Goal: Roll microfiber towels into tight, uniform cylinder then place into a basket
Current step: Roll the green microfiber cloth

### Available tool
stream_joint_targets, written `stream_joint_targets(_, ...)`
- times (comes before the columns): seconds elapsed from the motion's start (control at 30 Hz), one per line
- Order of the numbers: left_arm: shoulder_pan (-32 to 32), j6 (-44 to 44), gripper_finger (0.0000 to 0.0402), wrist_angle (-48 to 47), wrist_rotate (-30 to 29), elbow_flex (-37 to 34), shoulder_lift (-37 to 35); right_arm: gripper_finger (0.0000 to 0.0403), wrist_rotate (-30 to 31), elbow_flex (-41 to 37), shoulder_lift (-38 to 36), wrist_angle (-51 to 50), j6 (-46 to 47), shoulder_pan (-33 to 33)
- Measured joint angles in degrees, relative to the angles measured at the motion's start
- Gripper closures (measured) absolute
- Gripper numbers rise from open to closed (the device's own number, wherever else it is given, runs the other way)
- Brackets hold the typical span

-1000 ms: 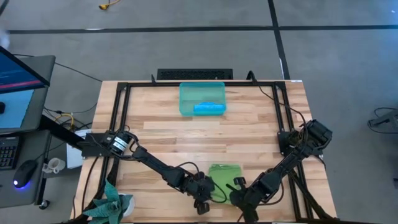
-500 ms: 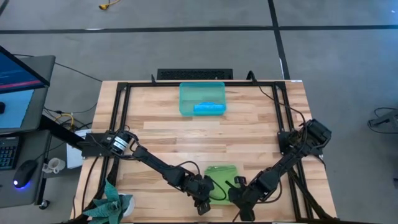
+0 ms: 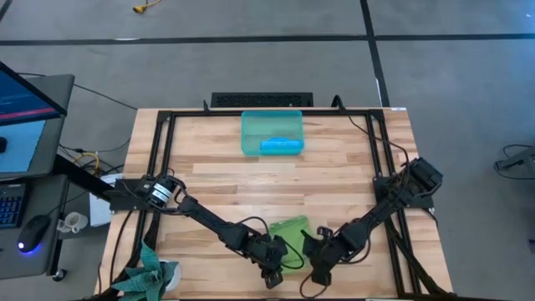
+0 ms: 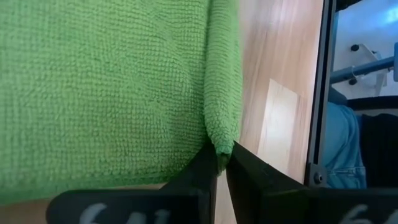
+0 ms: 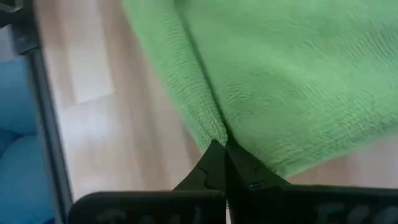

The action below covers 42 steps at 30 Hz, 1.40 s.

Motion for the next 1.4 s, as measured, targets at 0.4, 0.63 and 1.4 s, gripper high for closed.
stream_joint_targets(0.4, 0.04, 2.13, 0.0383, -0.01, -0.31, -0.02, 0.0, 0.0391, -1.2, -2.01, -0.26, 2.08, 1.28, -1.7)
stream_joint_targets(0.63, 0.02, 6.09, 0.0348, 0.0, -0.35, -0.02, 0.0, 0.0392, -1.16, -2.04, -0.2, 2.16, 1.25, -1.71)
stream_joint_targets(1.4, -1.68, 6.31, 0.0297, -9.36, -3.62, -0.15, -7.0, 0.0391, -1.16, -2.1, -0.04, 2.42, 1.25, -1.71)
